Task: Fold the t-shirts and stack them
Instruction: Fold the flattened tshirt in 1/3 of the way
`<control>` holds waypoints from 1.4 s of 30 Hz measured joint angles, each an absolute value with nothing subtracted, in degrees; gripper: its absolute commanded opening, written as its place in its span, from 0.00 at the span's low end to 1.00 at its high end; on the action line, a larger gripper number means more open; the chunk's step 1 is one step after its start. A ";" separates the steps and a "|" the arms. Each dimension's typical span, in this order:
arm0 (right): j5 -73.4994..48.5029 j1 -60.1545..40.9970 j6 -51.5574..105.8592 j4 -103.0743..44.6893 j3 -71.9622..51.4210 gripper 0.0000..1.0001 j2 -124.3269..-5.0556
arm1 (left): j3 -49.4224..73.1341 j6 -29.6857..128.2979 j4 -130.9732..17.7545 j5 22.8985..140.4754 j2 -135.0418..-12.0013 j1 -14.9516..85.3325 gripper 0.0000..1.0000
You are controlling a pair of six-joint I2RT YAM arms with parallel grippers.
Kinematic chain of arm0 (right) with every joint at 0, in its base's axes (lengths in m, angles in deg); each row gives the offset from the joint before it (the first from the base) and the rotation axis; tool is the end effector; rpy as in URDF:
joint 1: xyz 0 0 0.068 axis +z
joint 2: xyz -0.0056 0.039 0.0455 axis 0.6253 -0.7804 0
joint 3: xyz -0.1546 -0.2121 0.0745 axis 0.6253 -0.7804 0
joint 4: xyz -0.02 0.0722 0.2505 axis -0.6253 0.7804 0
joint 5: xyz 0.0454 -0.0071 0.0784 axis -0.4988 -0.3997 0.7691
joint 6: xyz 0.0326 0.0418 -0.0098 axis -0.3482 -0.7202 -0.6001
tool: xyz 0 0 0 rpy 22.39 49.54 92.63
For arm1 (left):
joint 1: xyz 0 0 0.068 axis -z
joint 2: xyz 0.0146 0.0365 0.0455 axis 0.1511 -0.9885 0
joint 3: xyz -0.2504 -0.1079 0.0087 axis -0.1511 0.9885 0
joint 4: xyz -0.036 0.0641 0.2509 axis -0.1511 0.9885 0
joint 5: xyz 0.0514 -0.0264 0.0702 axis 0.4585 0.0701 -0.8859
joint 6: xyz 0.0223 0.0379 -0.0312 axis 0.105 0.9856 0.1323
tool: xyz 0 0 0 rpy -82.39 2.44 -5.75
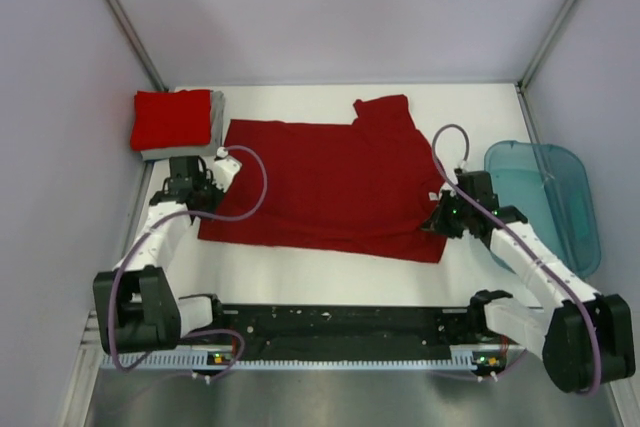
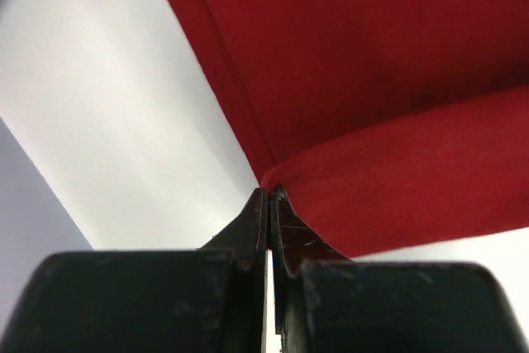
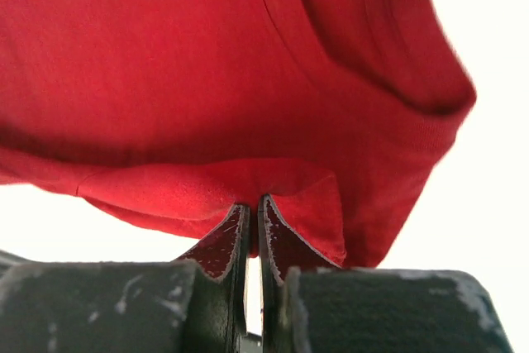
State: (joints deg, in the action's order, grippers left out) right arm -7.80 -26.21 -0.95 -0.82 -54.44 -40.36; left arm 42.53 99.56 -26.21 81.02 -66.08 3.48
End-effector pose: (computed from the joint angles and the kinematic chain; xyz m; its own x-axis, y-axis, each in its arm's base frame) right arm 0.1799 0.0476 0.1957 -0.8405 0.3864 -0.3797 0.1803 0.8604 0.4766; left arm 0.2295 0.0162 0.2134 -0.6438 0.5632 -0.5179 0.4973 0.8225 0.2762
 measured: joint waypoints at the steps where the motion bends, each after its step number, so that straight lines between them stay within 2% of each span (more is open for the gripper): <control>1: -8.63 -26.19 0.12 -1.34 -52.89 0.00 -42.22 | 41.52 98.93 -27.65 80.41 -67.92 3.48 0.00; 11: -13.02 -26.13 8.60 -4.62 -43.75 0.00 -54.83 | 38.20 94.80 -34.58 78.51 -75.70 3.48 0.00; 27: -14.71 -26.11 15.05 -4.75 -38.18 0.00 -63.75 | 32.98 92.26 -40.38 75.75 -84.85 4.40 0.00; 28: -14.77 -26.11 15.22 -4.88 -38.09 0.00 -64.21 | 32.74 92.26 -40.35 75.45 -85.25 4.51 0.10; 30: -14.95 -26.11 15.59 -4.71 -37.76 0.07 -65.17 | 32.23 92.22 -40.38 74.73 -86.23 4.61 0.25; 33: -15.87 -26.11 16.16 -4.49 -36.41 0.29 -67.14 | 31.60 92.02 -40.40 73.52 -87.59 4.61 0.36; 35: -17.79 -26.11 16.75 -3.90 -34.07 0.38 -69.52 | 30.09 91.28 -40.35 71.62 -89.01 4.61 0.44; 39: -22.77 -26.11 17.39 0.06 -26.46 0.50 -73.54 | 23.40 90.29 -38.95 67.67 -91.96 4.59 0.48; 40: -23.93 -26.08 17.39 0.87 -25.11 0.58 -73.41 | 21.90 90.23 -38.58 67.54 -92.00 4.59 0.48; 41: -24.98 -26.06 17.30 1.57 -24.24 0.60 -72.73 | 20.76 90.36 -38.34 67.80 -91.48 4.57 0.48; 42: -25.79 -26.04 17.08 2.05 -24.06 0.67 -71.64 | 20.34 90.78 -38.28 68.54 -90.45 4.55 0.48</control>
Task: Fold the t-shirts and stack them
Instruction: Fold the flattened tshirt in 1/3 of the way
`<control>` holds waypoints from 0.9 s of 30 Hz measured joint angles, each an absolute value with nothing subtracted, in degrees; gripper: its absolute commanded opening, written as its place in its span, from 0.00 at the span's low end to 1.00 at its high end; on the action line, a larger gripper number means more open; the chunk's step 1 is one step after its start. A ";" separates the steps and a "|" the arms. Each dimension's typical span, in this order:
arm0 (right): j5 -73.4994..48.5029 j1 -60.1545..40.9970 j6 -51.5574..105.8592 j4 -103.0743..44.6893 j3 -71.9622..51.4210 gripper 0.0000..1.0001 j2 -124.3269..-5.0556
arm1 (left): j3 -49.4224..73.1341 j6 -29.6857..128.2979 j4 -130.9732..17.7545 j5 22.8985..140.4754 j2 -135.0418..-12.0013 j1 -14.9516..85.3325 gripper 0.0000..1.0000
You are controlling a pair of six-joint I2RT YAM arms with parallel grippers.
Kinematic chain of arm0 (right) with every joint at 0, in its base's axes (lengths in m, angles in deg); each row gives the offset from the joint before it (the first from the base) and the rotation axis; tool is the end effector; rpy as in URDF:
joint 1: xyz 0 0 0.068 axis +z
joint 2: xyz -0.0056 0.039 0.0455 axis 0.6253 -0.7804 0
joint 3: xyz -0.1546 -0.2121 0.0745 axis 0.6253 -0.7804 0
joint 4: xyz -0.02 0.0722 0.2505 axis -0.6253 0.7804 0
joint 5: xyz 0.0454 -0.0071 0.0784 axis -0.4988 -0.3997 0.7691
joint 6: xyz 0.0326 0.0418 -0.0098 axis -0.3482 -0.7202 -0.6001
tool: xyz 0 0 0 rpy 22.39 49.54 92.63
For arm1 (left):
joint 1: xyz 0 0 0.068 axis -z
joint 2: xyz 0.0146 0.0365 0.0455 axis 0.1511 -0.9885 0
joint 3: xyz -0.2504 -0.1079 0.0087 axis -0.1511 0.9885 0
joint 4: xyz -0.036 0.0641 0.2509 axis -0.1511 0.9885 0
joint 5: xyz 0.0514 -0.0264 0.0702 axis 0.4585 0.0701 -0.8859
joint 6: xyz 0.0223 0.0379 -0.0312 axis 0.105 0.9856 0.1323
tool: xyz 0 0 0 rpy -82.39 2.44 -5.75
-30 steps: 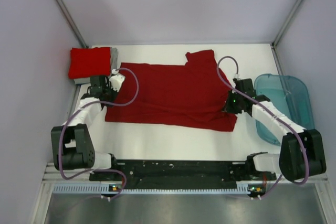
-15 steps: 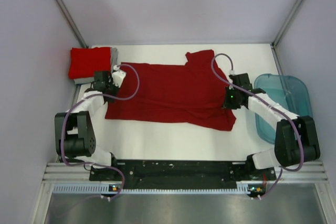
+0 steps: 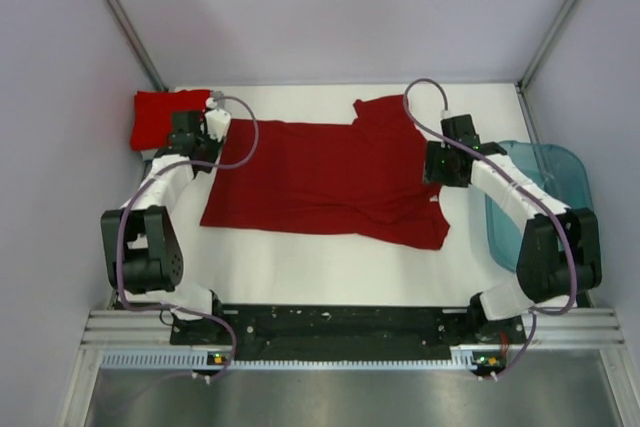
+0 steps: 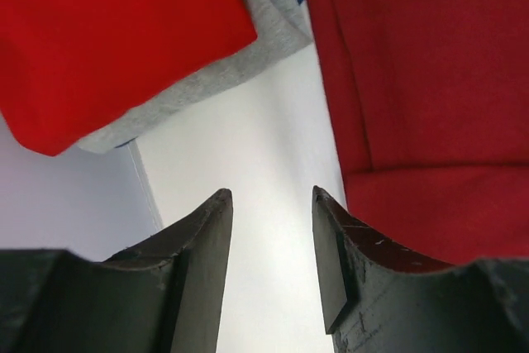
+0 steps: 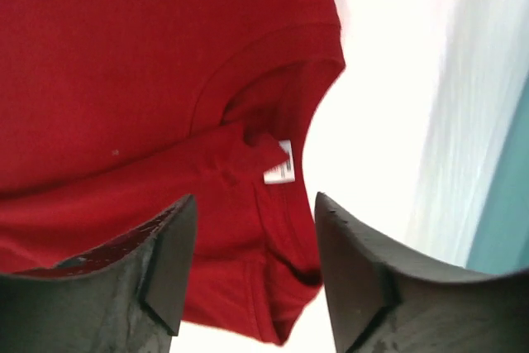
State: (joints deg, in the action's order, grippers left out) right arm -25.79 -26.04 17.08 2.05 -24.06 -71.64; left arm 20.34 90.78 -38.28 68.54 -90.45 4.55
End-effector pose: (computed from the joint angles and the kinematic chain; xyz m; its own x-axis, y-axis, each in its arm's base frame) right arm 0.3083 0.0657 0.2303 -0.8406 0.1074 -0.5309 0.0803 0.9940 0.0739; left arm 0.3509 0.0284 0.2351 -0.6759 0.4489 -0.5845 0.2361 0.8832 0.4052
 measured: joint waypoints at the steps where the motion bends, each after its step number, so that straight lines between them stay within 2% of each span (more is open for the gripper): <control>1: -26.38 -26.00 16.80 3.10 -24.19 0.69 -70.15 | 20.52 91.52 -37.69 69.94 -88.77 4.55 0.47; 8: -25.59 -24.42 12.73 8.25 -33.59 0.75 -57.08 | 33.20 107.65 -34.19 82.33 -73.42 4.72 0.53; 14: -24.02 -23.81 9.78 10.13 -39.60 0.75 -59.84 | 41.59 119.25 -31.72 86.07 -74.19 4.72 0.58; 16: -23.43 -23.81 9.19 9.98 -40.96 0.71 -61.80 | 41.92 121.48 -31.41 86.55 -75.13 4.72 0.58; 18: -23.04 -23.81 8.67 9.39 -42.11 0.58 -63.18 | 41.92 123.21 -31.76 86.68 -76.13 4.72 0.58; 20: -22.29 -23.81 8.16 8.43 -43.14 0.35 -64.51 | 41.96 124.41 -32.27 86.57 -77.47 4.72 0.54; 21: -22.31 -23.81 8.10 8.34 -43.23 0.19 -65.17 | 42.18 124.81 -32.92 86.33 -78.21 4.72 0.48; 22: -22.69 -23.92 8.08 8.41 -43.16 0.07 -65.32 | 42.49 125.13 -33.67 85.96 -78.93 4.72 0.38; 23: -22.95 -24.16 8.16 8.43 -43.16 0.00 -65.39 | 42.86 125.35 -34.36 85.65 -79.48 4.72 0.24; 24: -22.82 -24.38 7.73 8.25 -43.19 0.00 -65.39 | 43.29 125.46 -34.95 85.35 -80.00 4.72 0.09; 25: -22.49 -24.58 7.57 7.90 -43.29 0.00 -65.32 | 43.51 125.24 -35.15 85.20 -80.26 4.72 0.00; 27: -22.53 -25.06 6.83 7.27 -44.10 0.00 -64.21 | 43.88 125.53 -35.48 84.78 -80.29 4.72 0.00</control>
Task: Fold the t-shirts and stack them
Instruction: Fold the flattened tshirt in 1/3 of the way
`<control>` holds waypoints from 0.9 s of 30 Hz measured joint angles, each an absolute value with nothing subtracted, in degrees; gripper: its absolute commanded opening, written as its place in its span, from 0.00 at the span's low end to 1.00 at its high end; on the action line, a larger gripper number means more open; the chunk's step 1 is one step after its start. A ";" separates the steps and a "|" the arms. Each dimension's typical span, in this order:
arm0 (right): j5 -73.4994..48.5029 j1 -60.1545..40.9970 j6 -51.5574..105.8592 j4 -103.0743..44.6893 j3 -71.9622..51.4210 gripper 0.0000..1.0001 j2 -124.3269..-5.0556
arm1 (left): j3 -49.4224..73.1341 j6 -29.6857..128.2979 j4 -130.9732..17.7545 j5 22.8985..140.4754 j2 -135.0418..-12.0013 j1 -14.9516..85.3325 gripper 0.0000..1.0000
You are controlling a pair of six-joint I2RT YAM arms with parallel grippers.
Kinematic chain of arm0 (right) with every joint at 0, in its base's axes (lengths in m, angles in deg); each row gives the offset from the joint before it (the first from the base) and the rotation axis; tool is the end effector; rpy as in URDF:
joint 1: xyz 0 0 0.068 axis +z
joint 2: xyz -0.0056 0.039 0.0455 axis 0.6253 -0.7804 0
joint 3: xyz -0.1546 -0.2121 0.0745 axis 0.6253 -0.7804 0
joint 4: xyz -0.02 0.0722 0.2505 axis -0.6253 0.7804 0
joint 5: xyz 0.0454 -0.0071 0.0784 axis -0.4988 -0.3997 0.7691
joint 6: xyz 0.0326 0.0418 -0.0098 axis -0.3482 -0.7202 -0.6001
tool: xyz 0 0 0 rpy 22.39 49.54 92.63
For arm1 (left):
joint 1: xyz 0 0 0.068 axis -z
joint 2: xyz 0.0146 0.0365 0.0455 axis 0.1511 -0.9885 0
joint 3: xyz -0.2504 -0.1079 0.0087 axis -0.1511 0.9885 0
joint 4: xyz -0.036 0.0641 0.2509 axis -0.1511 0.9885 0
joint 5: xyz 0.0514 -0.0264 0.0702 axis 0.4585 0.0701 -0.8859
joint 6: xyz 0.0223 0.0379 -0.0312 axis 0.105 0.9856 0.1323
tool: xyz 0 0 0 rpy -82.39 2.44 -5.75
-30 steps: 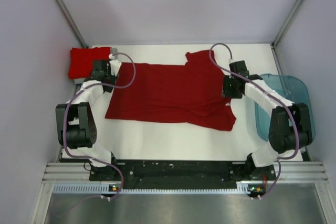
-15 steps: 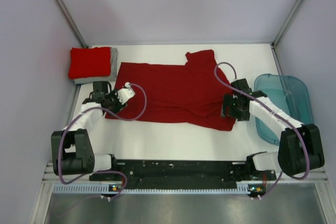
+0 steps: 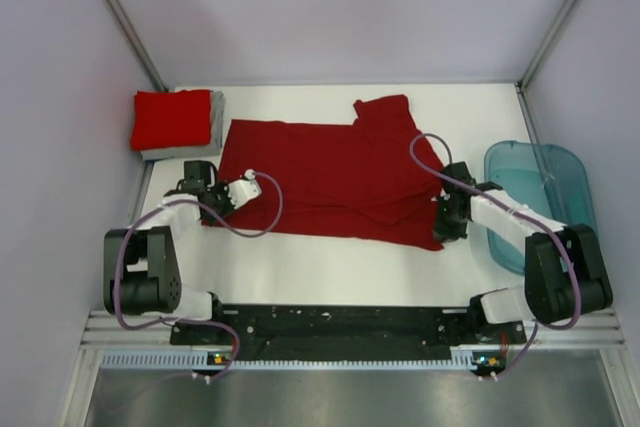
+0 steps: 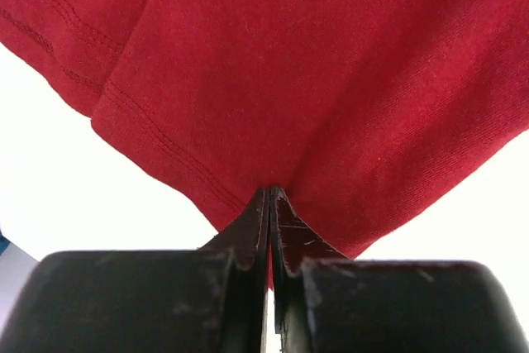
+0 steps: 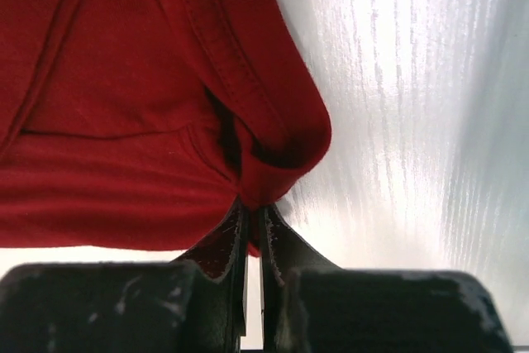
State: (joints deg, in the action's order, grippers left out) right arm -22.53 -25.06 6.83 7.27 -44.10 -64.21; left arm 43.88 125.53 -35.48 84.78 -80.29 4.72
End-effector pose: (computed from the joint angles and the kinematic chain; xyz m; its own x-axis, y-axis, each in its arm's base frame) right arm 0.2260 0.0533 0.1611 -0.9416 0.2404 -0.2359 0.2289 0.9705 0.0755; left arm 0.2587 0.0109 0.1602 -0.3493 0.8638 -0.3630 0.8005 0.4765 0.3635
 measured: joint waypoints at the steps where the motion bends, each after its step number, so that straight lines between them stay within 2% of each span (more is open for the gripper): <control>1: -22.66 -25.32 6.68 6.86 -44.78 0.00 -63.27 | 43.95 125.55 -35.41 84.61 -80.26 4.72 0.00; 6: -23.63 -26.52 5.61 7.42 -46.18 0.00 -58.44 | 45.52 125.51 -32.83 83.86 -77.10 4.72 0.00; 14: -27.08 -26.72 4.25 8.89 -46.18 0.00 -57.37 | 52.15 125.57 -20.86 84.58 -62.34 4.72 0.00; 15: -27.60 -26.89 4.23 9.02 -46.18 0.00 -57.37 | 52.28 125.57 -19.31 84.96 -61.21 4.72 0.03; 17: -28.52 -27.22 4.23 9.11 -46.18 0.00 -57.39 | 52.19 125.40 -17.34 85.87 -60.33 4.72 0.24; 19: -29.68 -27.77 4.25 9.15 -46.18 0.00 -57.39 | 51.56 124.59 -16.31 86.42 -60.83 4.72 0.36; 23: -31.23 -28.33 4.32 9.26 -46.16 0.00 -57.61 | 46.18 123.34 -15.50 87.58 -65.93 4.72 0.54; 24: -31.58 -28.49 4.34 9.28 -46.14 0.00 -57.61 | 45.20 123.63 -15.79 87.91 -67.02 4.72 0.68; 27: -32.59 -29.10 4.60 9.30 -46.03 0.00 -57.61 | 43.93 125.53 -16.46 90.22 -68.94 5.31 0.71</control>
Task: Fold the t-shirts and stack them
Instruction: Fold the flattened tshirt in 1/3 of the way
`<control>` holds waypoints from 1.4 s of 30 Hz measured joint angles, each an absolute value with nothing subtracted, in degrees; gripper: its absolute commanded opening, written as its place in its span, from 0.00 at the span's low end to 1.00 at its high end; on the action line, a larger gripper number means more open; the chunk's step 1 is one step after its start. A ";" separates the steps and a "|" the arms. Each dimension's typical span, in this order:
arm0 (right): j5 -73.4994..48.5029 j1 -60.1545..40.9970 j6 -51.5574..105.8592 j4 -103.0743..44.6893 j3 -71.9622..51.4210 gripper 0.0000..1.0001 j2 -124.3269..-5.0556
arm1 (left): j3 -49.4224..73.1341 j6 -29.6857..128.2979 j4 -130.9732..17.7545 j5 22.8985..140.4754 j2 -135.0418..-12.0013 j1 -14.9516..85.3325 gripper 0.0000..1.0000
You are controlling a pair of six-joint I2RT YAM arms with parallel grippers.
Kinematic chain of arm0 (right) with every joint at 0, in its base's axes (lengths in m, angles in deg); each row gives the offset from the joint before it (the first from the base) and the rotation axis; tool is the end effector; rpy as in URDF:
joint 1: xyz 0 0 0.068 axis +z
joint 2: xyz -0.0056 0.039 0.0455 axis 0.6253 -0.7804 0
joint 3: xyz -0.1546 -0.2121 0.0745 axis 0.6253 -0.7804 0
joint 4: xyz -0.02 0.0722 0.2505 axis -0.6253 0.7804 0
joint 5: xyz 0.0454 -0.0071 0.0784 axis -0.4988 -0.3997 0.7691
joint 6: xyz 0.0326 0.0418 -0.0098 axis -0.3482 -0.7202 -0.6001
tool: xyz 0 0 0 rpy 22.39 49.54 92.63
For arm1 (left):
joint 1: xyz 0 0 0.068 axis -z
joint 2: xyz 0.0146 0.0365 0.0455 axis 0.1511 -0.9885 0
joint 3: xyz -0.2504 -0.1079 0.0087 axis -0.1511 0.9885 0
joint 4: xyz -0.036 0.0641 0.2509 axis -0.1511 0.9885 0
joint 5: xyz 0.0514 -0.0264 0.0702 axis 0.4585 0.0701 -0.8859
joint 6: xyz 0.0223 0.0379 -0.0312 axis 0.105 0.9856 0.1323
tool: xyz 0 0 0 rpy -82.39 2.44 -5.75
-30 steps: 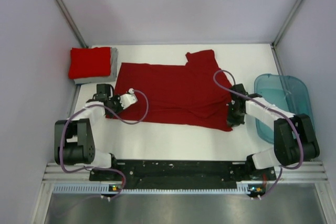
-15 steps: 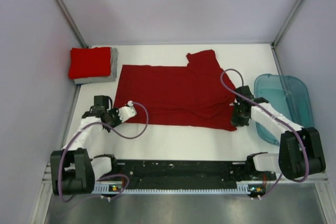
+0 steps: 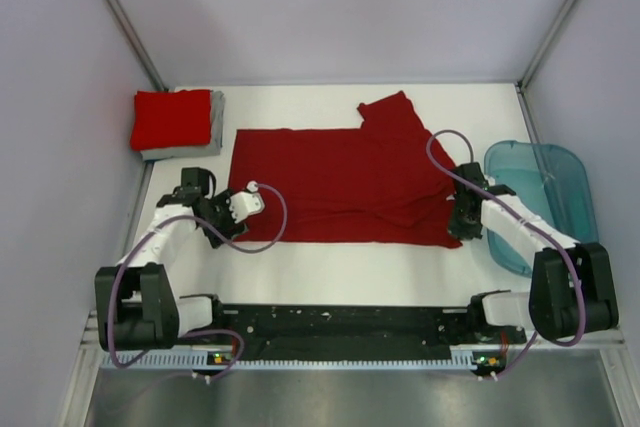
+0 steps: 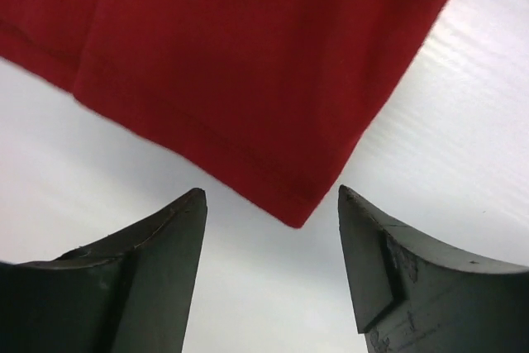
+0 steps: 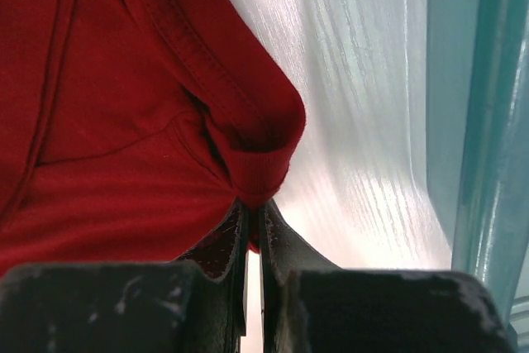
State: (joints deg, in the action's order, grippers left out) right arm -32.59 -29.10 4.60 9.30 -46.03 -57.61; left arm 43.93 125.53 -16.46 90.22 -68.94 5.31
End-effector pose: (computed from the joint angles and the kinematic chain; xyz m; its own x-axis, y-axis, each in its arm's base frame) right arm 0.2134 0.0283 0.1754 -0.8725 0.3380 -0.3529 0.3744 0.9265 -0.0383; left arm 0.2138 0.0023 0.1884 -0.3552 0.8456 -0.3985 0.8614 0.4616 0.2118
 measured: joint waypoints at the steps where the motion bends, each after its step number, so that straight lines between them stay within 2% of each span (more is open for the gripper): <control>1: -32.72 -29.19 4.82 9.33 -45.96 0.00 -57.63 | 44.15 126.34 -16.42 90.73 -69.03 6.06 0.71; 6: -32.74 -29.25 5.72 10.20 -44.50 0.00 -58.02 | 47.12 129.96 -18.67 91.29 -69.60 9.60 0.70; 8: -32.74 -29.25 5.91 10.40 -44.10 0.00 -58.02 | 47.43 130.55 -19.20 90.20 -71.48 10.30 0.64; 12: -32.70 -29.25 5.96 10.70 -43.75 0.00 -58.00 | 47.03 130.29 -23.20 87.97 -73.49 10.49 0.19; 13: -32.67 -29.25 5.98 10.81 -43.75 0.00 -58.02 | 46.88 129.75 -23.74 87.40 -73.93 10.60 0.04; 14: -32.65 -29.25 5.98 10.83 -43.75 0.00 -58.02 | 46.94 129.64 -24.92 86.86 -74.36 10.67 0.00; 19: -32.46 -29.25 5.89 11.29 -43.75 0.00 -58.00 | 48.52 129.31 -25.47 85.94 -72.57 10.73 0.00; 26: -32.28 -29.36 5.85 11.86 -43.84 0.00 -54.13 | 52.32 130.10 -16.64 86.14 -60.86 10.73 0.00; 27: -32.28 -29.49 5.85 11.84 -43.86 0.00 -53.76 | 52.50 130.14 -14.65 86.51 -59.68 10.73 0.08; 28: -32.26 -29.78 5.85 11.84 -43.88 0.00 -53.61 | 52.50 130.12 -13.34 86.83 -59.28 10.73 0.24; 29: -32.24 -30.21 5.85 11.79 -43.91 0.07 -53.65 | 52.50 130.16 -12.44 87.14 -59.19 10.73 0.37; 30: -32.19 -30.67 5.85 11.82 -43.91 0.20 -53.89 | 52.47 130.05 -11.52 87.49 -59.33 10.73 0.48; 31: -32.19 -31.09 5.85 11.79 -43.91 0.32 -54.22 | 52.41 129.81 -10.61 87.62 -59.59 10.73 0.53; 36: -31.23 -31.72 6.94 11.84 -43.78 0.55 -56.16 | 47.19 128.02 -5.69 87.75 -61.95 10.47 0.58; 40: -30.03 -30.10 8.25 12.98 -41.15 0.66 -56.32 | 36.37 124.85 -5.12 89.35 -65.97 9.60 0.58; 42: -29.99 -28.42 8.97 13.19 -38.99 0.67 -56.30 | 30.46 122.86 -5.97 90.77 -69.58 9.34 0.57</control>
